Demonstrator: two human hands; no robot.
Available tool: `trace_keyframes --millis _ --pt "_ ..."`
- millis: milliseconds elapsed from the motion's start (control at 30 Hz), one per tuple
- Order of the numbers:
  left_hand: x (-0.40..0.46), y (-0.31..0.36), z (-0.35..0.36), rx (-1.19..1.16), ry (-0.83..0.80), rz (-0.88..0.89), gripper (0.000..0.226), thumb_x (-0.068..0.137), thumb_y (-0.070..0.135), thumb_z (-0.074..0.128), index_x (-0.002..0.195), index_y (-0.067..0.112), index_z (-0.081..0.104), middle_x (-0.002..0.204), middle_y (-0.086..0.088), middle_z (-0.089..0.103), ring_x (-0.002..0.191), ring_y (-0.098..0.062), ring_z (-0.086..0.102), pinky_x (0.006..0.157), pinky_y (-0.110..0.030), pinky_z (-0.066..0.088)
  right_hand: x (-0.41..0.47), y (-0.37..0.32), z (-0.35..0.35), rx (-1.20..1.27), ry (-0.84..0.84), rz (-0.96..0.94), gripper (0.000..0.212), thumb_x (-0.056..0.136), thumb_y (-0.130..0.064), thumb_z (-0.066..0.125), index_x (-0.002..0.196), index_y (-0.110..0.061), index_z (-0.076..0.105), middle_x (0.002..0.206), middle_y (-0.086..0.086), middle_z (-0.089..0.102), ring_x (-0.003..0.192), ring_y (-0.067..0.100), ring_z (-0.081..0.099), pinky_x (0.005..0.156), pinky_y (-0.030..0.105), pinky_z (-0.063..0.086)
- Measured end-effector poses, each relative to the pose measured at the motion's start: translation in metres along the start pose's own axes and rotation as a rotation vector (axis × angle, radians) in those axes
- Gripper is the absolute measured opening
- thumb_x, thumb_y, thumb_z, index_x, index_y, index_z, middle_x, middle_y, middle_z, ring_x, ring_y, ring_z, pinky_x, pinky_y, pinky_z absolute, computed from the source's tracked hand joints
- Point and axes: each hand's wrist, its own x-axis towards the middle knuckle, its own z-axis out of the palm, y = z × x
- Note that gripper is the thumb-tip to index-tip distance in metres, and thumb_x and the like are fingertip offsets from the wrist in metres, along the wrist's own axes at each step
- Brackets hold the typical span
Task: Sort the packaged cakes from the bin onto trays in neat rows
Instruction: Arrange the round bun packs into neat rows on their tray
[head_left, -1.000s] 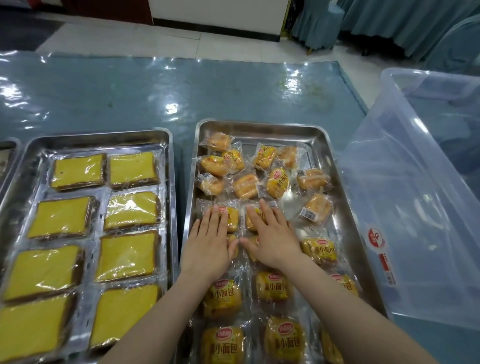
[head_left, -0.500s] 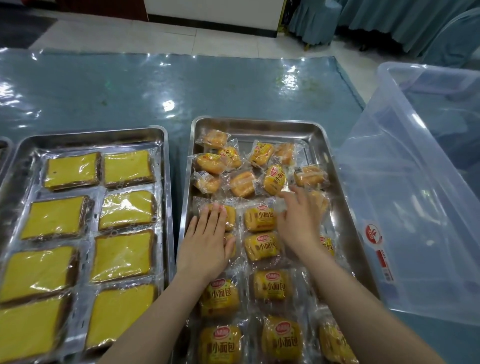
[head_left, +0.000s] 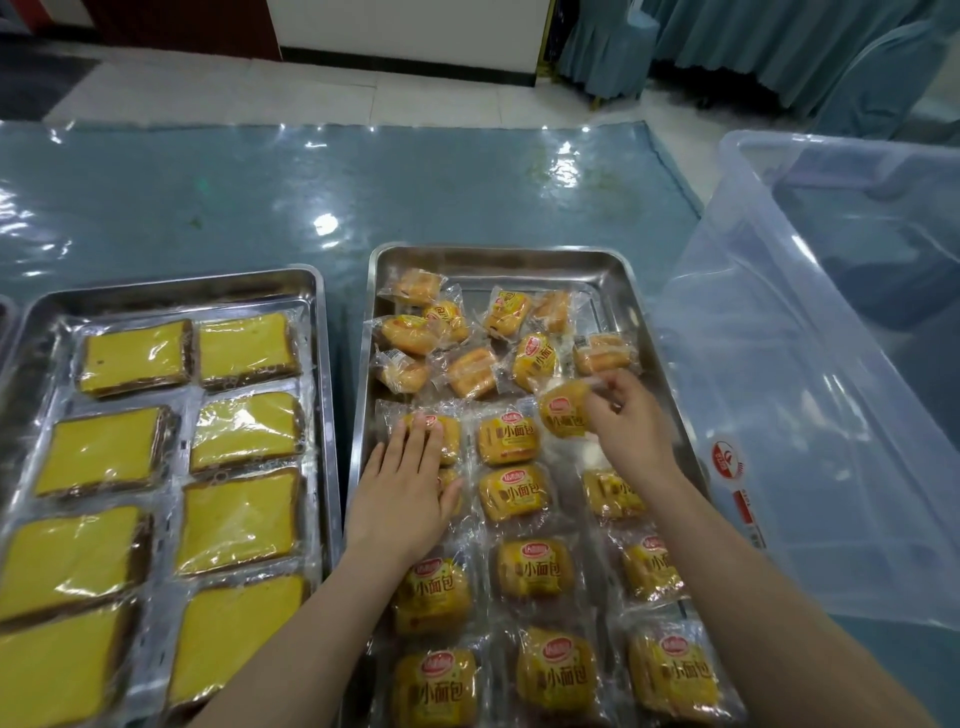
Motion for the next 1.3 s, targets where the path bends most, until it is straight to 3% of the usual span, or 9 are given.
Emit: trace_keyframes --millis 67,200,367,467,667,800,1000,1200,1300 --pt "0.0 0.0 0.0 -0.004 -0.002 0.002 0.072 0.09 0.06 0.001 0.149 0.021 -0.008 0.157 -0.004 -0.005 0.144 -0.021 -0.005 0.114 -0.037 0.0 0.0 0.001 0.0 0.206 0.005 0.129 0.013 0.093 -0.029 0.049 0.094 -0.028 0.061 0.091 -0.006 0.066 0.08 0.008 0.065 0.062 0.028 0.055" --pt "-0.001 0.0 -0.002 0.0 -0.004 0.002 0.07 0.092 0.059 0.005 0.149 0.02 -0.007 0.158 -0.003 -0.004 0.145 -0.021 -0.005 0.115 -0.037 0.002 0.0 0.014 -0.005 0.281 0.044 0.25 0.02 0.101 -0.027 0.04 0.112 -0.022 0.056 0.1 -0.002 0.064 0.082 0.011 0.066 0.054 0.021 0.051" --pt "-0.001 0.0 -0.002 -0.002 -0.005 0.002 0.069 0.093 0.058 0.008 0.149 0.02 -0.007 0.158 -0.003 -0.005 0.145 -0.021 -0.005 0.115 -0.037 0.003 0.003 0.03 -0.013 0.017 0.132 0.27 0.031 0.1 -0.023 0.042 0.13 -0.023 0.048 0.126 0.001 0.057 0.09 0.003 0.054 0.069 0.022 0.046" --pt "-0.001 0.0 -0.003 0.002 -0.007 0.003 0.07 0.092 0.058 0.006 0.149 0.02 -0.007 0.158 -0.003 -0.005 0.145 -0.021 -0.003 0.115 -0.037 0.004 0.003 0.033 -0.014 -0.426 0.121 0.069 0.046 0.095 -0.024 0.053 0.139 -0.023 0.04 0.141 0.003 0.047 0.125 0.021 0.045 0.102 0.04 0.041" --pt "0.0 0.001 -0.004 0.006 -0.012 -0.002 0.071 0.091 0.059 0.002 0.149 0.02 -0.007 0.158 -0.003 -0.005 0.145 -0.021 -0.003 0.115 -0.036 0.004 -0.016 0.044 0.022 -0.74 -0.362 -0.204 0.059 0.093 -0.058 0.027 0.147 -0.042 0.011 0.159 -0.008 -0.002 0.146 0.026 -0.004 0.114 0.055 0.007" --pt "-0.002 0.001 -0.005 -0.004 -0.014 -0.001 0.072 0.09 0.06 0.003 0.149 0.019 -0.009 0.157 -0.003 -0.008 0.144 -0.02 -0.006 0.115 -0.035 0.001 -0.018 0.056 0.019 -0.767 -0.375 -0.149 0.06 0.091 -0.064 0.023 0.146 -0.045 0.008 0.158 -0.009 -0.014 0.142 0.023 -0.02 0.111 0.055 -0.004" --pt "0.001 -0.002 -0.012 -0.143 -0.006 -0.009 0.074 0.085 0.064 -0.004 0.146 0.023 -0.014 0.154 0.002 -0.019 0.14 -0.012 -0.019 0.114 -0.031 -0.009 -0.008 0.029 0.011 -0.537 -0.218 -0.099 0.043 0.095 -0.05 0.04 0.135 -0.036 0.045 0.159 -0.002 0.015 0.146 0.021 -0.001 0.114 0.049 0.001" --pt "0.032 0.005 -0.032 -0.277 0.041 0.035 0.063 0.092 0.056 0.011 0.145 0.029 -0.01 0.154 0.006 -0.014 0.141 -0.008 -0.016 0.114 -0.029 -0.005 0.027 -0.004 0.032 -0.319 -0.131 -0.184 0.04 0.094 -0.014 0.051 0.131 -0.027 0.053 0.151 -0.004 0.035 0.142 0.017 0.023 0.113 0.037 0.022" --pt "0.06 0.014 -0.036 -0.287 0.014 0.074 0.059 0.093 0.053 0.013 0.147 0.036 -0.006 0.155 0.011 -0.008 0.14 -0.008 -0.013 0.116 -0.042 0.005 0.052 -0.008 0.039 -0.393 -0.12 -0.216 0.048 0.091 -0.02 0.059 0.136 -0.031 0.046 0.153 -0.003 0.03 0.143 0.023 0.022 0.113 0.044 0.025"
